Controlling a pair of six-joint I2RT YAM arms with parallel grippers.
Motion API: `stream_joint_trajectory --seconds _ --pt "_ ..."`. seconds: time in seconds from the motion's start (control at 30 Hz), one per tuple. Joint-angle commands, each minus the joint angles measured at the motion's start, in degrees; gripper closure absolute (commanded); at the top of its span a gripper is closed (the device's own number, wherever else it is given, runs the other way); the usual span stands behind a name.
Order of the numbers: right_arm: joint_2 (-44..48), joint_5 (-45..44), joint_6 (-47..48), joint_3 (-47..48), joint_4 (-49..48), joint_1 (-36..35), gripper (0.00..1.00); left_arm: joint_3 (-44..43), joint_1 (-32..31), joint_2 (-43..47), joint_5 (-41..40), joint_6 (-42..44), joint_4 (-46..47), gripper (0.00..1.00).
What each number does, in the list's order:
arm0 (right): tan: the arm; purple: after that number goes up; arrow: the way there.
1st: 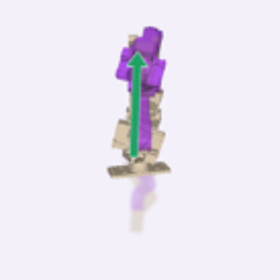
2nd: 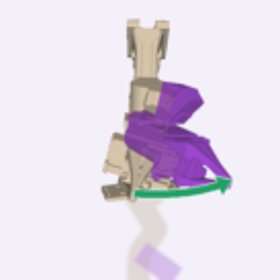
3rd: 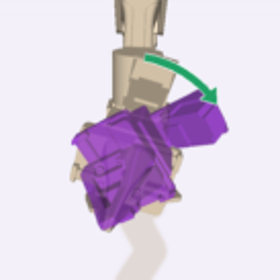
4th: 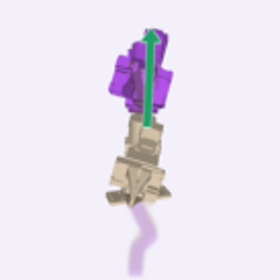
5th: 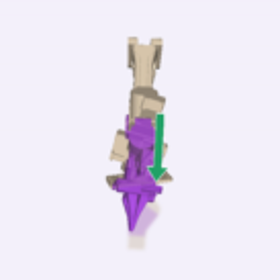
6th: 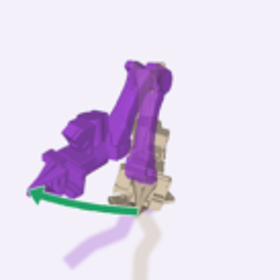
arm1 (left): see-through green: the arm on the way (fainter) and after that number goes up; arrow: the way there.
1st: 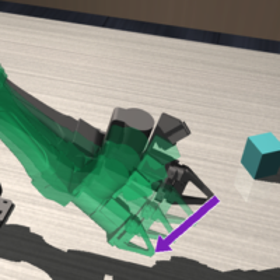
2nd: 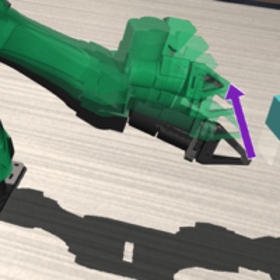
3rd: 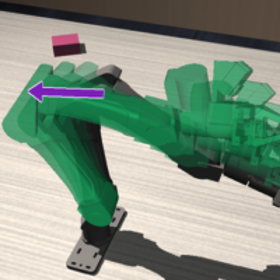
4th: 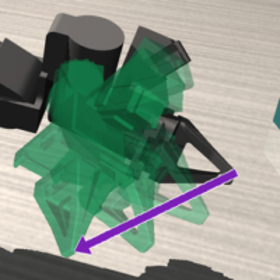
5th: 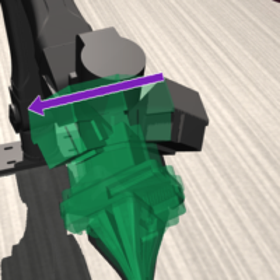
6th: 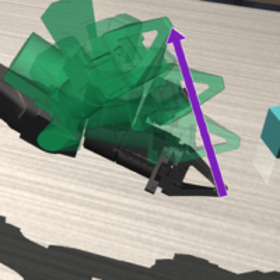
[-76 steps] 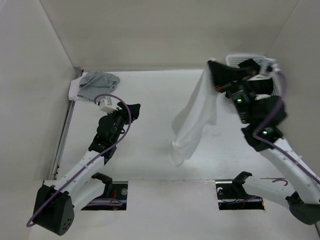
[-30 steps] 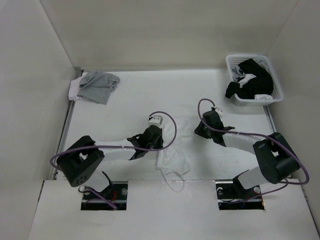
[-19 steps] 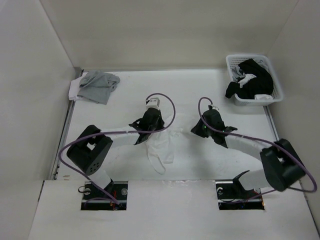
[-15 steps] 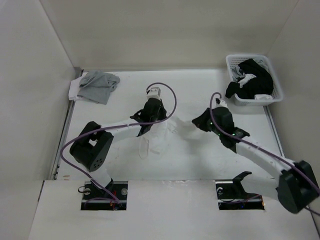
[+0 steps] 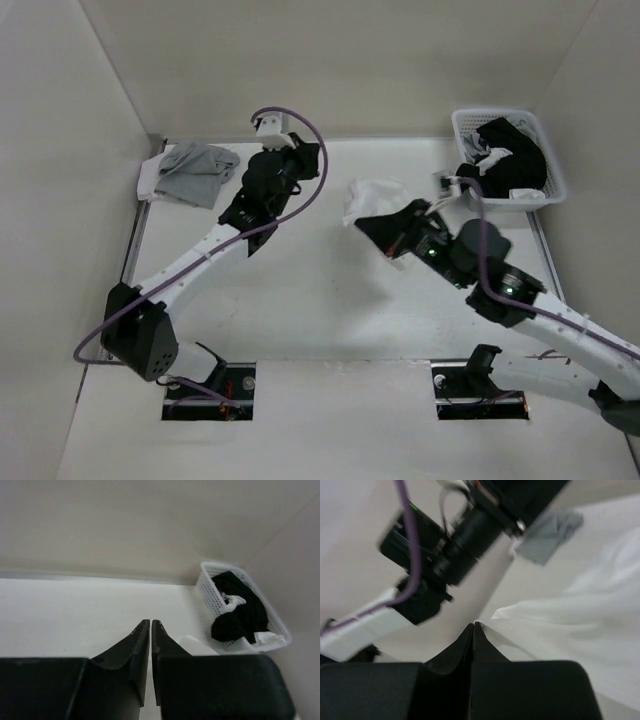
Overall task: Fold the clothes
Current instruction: Flatten the tank top out
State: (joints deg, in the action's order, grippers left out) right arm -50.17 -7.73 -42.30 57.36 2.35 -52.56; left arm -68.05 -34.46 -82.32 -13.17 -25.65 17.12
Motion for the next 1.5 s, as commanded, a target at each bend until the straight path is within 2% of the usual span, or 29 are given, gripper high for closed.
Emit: stream_joint_trajectory --seconds 0.0,0.07,0.17,0.2,0.23,0.3,0.37,0.43,0.47,0.5,0.6,0.63,0.73,0.8,0.83,0.9,1.0,1.1,1.23,1.27,1.37,1.47 --pt "-10.5 -2.4 -0.8 -4.4 -0.2 -6.3 0.99 11.9 3.8 4.4 -4.8 -1.4 2.7 0.93" --pt "-17.8 -0.1 -2.1 -4.8 -3.6 -8.6 0.97 20.0 6.0 6.0 -7.6 -5.8 4.5 0.89" --pt "-28.4 3.5 -3.6 -3.5 -7.8 -10.9 0.93 29.8 9.9 6.8 -8.8 -12.2 5.8 0.69" --pt "-32.0 4.9 -4.1 -2.4 -8.1 -11.8 0.87 33.0 11.8 7.6 -8.5 -14.8 5.9 0.67" --pt "-32.9 5.3 -4.2 -2.1 -8.2 -12.3 0.83 35.3 13.2 8.7 -8.0 -16.5 5.6 0.66" --pt "-33.2 5.7 -3.9 -2.4 -8.2 -13.5 0.62 39.8 14.5 12.2 -7.0 -17.5 5.5 0.68" --pt "-29.2 5.2 -3.7 -5.5 -8.0 -13.5 0.54 42.4 13.6 15.6 -6.6 -16.2 4.2 0.68" --pt "-23.2 3.3 -4.5 -10.5 -7.8 -12.8 0.52 43.9 11.6 19.2 -6.6 -15.3 0.8 0.69" --pt "-19.8 1.9 -5.0 -13.2 -7.5 -11.4 0.53 44.3 10.6 20.7 -6.6 -15.0 -1.3 0.69" --pt "-15.9 0.3 -5.6 -16.5 -6.7 -9.6 0.59 44.7 9.0 22.5 -6.6 -14.8 -4.5 0.71" --pt "-8.6 -2.5 -6.7 -23.4 -2.5 -2.9 0.88 45.5 3.2 26.2 -6.6 -14.6 -13.8 0.78" --pt "-7.5 -3.3 -6.5 -24.9 -0.3 -0.1 0.92 45.8 1.0 27.0 -6.6 -15.1 -17.3 0.8" --pt "-6.6 -6.0 -5.2 -27.4 5.0 9.1 0.89 45.9 -5.6 27.8 -7.0 -19.2 -25.7 0.81" --pt "-8.3 -6.9 -2.6 -27.9 5.6 14.4 0.67 45.7 -8.8 27.5 -6.6 -22.9 -30.3 0.8" --pt "-10.0 -6.6 -1.3 -27.7 5.3 17.3 0.57 45.6 -10.4 27.1 -6.5 -25.2 -32.5 0.75" --pt "-14.1 -5.9 0.9 -26.1 4.5 20.2 0.52 45.6 -12.4 26.8 -6.9 -28.0 -35.4 0.7" --pt "-19.9 -3.9 2.9 -22.7 2.1 21.4 0.52 45.3 -14.4 27.0 -8.3 -30.6 -40.0 0.64" --pt "-27.8 -0.5 5.0 -16.9 1.2 21.6 0.58 45.6 -16.0 29.1 -11.3 -31.7 -42.3 0.56" --pt "-36.7 0.8 6.9 -9.9 1.8 19.7 0.58 45.1 -16.7 29.3 -12.9 -33.0 -44.0 0.55" --pt "-39.4 1.0 7.3 -8.1 2.0 18.8 0.61 45.0 -17.0 29.4 -13.6 -33.3 -44.2 0.55" --pt "-46.1 2.5 7.9 -3.7 2.8 18.5 0.82 45.0 -17.0 29.2 -13.9 -33.7 -44.3 0.54" --pt "-51.8 5.6 7.5 0.7 2.4 20.2 0.94 44.8 -16.7 27.9 -13.1 -33.3 -44.1 0.54"
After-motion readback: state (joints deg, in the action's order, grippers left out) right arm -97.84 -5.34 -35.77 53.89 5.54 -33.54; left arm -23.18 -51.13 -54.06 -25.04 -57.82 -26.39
